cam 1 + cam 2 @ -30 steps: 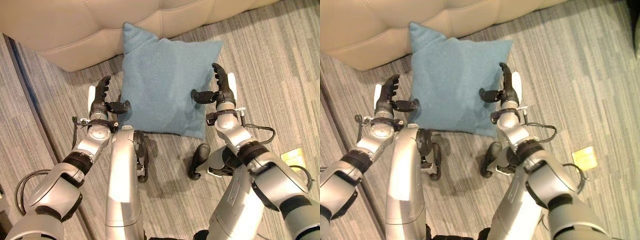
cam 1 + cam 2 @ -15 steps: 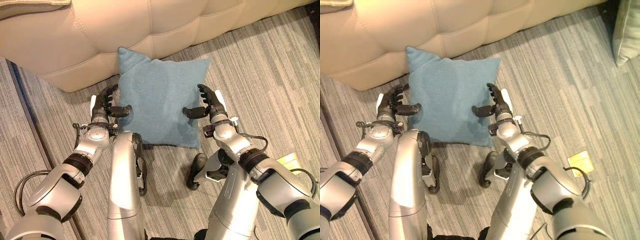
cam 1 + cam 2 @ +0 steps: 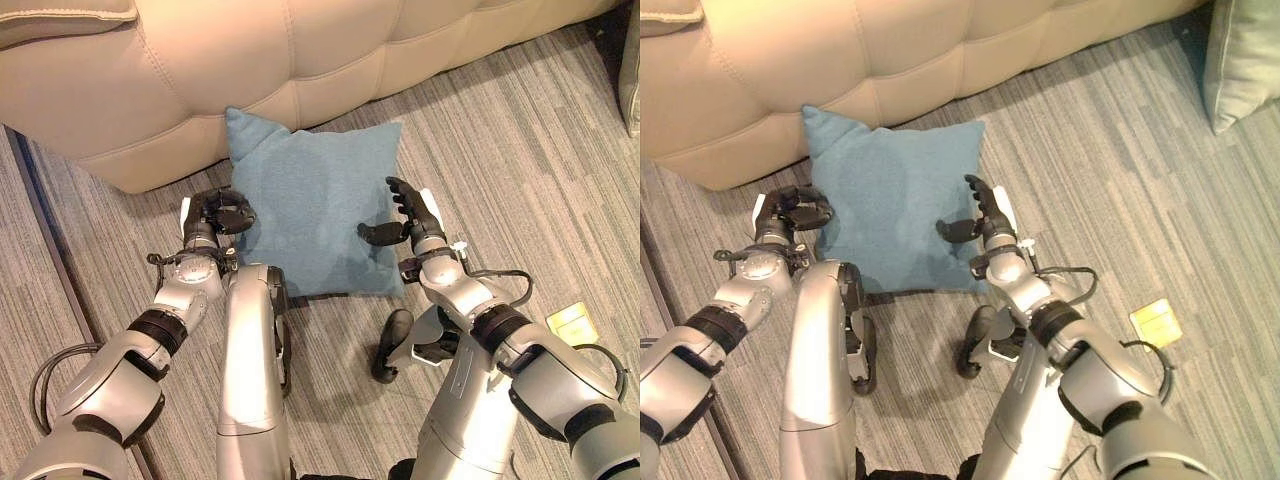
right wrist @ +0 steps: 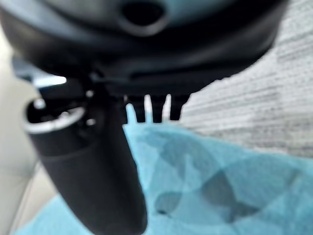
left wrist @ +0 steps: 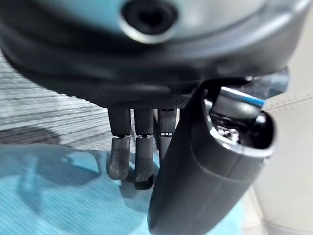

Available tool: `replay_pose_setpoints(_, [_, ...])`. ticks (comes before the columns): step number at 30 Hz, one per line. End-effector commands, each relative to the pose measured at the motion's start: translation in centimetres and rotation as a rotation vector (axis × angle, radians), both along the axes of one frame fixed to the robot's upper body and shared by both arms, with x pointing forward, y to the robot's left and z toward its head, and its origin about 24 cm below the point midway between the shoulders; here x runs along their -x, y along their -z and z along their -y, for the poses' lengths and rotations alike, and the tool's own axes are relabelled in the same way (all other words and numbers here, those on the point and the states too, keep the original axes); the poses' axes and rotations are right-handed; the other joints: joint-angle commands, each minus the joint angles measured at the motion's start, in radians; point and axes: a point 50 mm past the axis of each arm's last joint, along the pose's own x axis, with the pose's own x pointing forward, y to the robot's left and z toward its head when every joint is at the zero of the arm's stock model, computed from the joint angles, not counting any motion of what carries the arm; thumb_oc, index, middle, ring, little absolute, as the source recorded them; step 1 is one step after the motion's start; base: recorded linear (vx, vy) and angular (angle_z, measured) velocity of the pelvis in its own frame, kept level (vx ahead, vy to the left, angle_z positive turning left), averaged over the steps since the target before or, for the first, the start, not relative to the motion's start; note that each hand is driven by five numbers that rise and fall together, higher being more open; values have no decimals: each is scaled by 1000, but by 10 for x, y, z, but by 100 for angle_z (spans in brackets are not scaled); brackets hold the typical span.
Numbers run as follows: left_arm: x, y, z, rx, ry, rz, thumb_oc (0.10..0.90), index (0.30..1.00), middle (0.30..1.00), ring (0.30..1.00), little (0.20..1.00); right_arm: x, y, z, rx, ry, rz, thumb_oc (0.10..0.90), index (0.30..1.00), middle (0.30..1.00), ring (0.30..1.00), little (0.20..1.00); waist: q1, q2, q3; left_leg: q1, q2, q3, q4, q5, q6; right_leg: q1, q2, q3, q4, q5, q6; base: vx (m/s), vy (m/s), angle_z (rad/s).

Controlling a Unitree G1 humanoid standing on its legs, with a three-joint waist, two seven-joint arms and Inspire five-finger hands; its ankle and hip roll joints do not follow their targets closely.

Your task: Pick up all the scattered cushions and arrange them neatly on the sofa.

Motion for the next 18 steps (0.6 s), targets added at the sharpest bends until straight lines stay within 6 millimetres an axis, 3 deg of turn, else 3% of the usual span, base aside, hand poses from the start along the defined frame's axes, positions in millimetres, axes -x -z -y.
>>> replay_pose_setpoints(1, [-4, -57, 42, 91, 149, 289, 400, 300, 300, 300, 300, -2, -53, 4, -31, -16, 235, 800, 900, 900, 900, 900, -22, 76, -37, -5, -61, -76, 50, -88, -32, 80, -55, 100, 133, -168, 58, 70, -22, 3])
replay_pose_setpoints(5, [-3, -98, 45, 72, 184, 426, 400, 300, 300, 300, 300, -3, -69, 9, -85, 9, 287, 800, 900, 900, 900, 900, -29, 49, -37, -5, -53, -67, -60, -57, -38, 80, -47, 94, 34, -140, 67, 26, -100, 9])
replay_pose_setpoints(9, [4, -144, 61, 30, 260, 583, 400, 300, 300, 300, 300, -3, -103, 10, -120, -19, 381, 800, 900, 900, 900, 900, -34, 12, -37, -5, -48, -18, -285, 42, -60, 80, -29, 64, -170, -48, 78, -92, -91, -21])
replay_pose_setpoints(11, [11, -166, 70, 48, 307, 663, 400, 300, 300, 300, 300, 0, -117, 11, -113, -54, 419, 800, 900, 900, 900, 900, -46, 13, -37, -5, -42, 15, -425, 131, -58, 81, -27, 12, -307, 26, 80, -187, -11, -12])
replay_pose_setpoints(14, [18, -184, 70, -12, 319, 733, 400, 300, 300, 300, 300, 3, -127, 21, -93, -55, 456, 800, 900, 900, 900, 900, -57, 33, -37, -5, -45, 5, -558, 213, -55, 124, -32, -67, -463, 83, 81, -170, -3, -24])
replay_pose_setpoints(16, [18, -184, 71, -13, 319, 734, 400, 300, 300, 300, 300, 3, -127, 21, -93, -55, 456, 800, 900, 900, 900, 900, -56, 39, -37, -4, -45, 0, -564, 218, -55, 130, -32, -75, -472, 87, 79, -115, -50, -8])
replay_pose_setpoints(17, [16, -184, 46, -117, 189, 732, 400, 300, 300, 300, 300, 7, -129, 36, -23, -38, 471, 800, 900, 900, 900, 900, -64, 36, -37, -4, -64, -12, -633, 270, -58, 142, -38, -102, -557, 129, 73, -122, -92, 8])
replay_pose_setpoints(18, [15, -176, 24, -183, 92, 700, 800, 900, 900, 900, 900, 10, -126, 46, 6, -14, 466, 800, 900, 900, 900, 900, -62, 35, -37, -5, -69, -14, -617, 271, -57, 127, -40, -87, -530, 133, 76, -104, -106, 20])
